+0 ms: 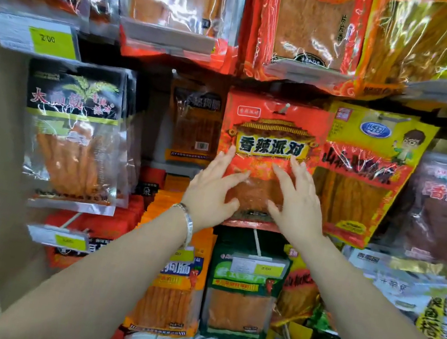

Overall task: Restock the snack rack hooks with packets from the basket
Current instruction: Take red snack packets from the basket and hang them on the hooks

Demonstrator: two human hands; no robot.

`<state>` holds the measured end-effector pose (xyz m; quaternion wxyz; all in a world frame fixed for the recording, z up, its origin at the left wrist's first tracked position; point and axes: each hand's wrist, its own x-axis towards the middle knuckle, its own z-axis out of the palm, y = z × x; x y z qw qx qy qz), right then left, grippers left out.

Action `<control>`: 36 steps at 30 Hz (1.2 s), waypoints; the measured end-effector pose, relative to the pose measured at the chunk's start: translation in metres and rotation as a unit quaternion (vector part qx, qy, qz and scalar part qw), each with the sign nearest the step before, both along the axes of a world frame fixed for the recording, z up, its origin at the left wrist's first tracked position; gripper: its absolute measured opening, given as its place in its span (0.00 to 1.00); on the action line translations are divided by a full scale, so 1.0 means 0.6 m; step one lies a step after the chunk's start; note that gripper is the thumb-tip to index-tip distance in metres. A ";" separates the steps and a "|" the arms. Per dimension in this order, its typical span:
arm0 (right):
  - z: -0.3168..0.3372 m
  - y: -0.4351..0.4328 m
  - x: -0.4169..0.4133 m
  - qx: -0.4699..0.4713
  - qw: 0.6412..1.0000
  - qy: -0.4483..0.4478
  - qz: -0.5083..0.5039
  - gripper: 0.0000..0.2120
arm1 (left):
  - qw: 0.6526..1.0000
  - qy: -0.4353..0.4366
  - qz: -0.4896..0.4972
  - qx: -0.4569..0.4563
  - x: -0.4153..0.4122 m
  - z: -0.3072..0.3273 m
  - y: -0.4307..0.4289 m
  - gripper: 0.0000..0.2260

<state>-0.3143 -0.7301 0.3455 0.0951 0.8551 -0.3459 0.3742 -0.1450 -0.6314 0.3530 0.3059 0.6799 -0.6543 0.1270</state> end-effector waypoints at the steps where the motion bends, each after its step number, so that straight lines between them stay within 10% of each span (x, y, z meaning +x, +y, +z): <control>1: -0.002 0.007 0.000 0.010 1.000 -0.004 0.001 0.31 | 1.000 0.012 -0.011 -0.008 0.002 0.000 0.003 0.24; 8: -0.025 0.103 -0.009 0.071 0.984 -0.158 0.039 0.16 | 0.984 0.145 -0.092 -0.053 0.000 -0.016 0.066 0.15; 13: -0.119 0.228 -0.021 0.307 0.922 -0.213 0.102 0.07 | 0.948 0.286 -0.116 -0.078 -0.007 -0.127 0.221 0.09; 18: -0.321 0.406 -0.032 0.522 0.840 -0.110 0.095 0.05 | 0.811 0.580 0.012 0.076 -0.033 -0.386 0.457 0.13; 23: -0.523 0.612 -0.077 0.691 0.710 0.117 0.068 0.06 | 0.661 0.657 0.191 0.308 -0.124 -0.596 0.776 0.07; 29: -0.640 0.814 -0.101 0.770 0.555 0.313 0.025 0.13 | 0.573 0.668 0.335 0.337 -0.178 -0.658 1.028 0.06; 36: -0.659 0.920 0.000 0.701 0.540 0.458 0.078 0.15 | 0.458 0.734 0.454 0.212 -0.102 -0.701 1.174 0.09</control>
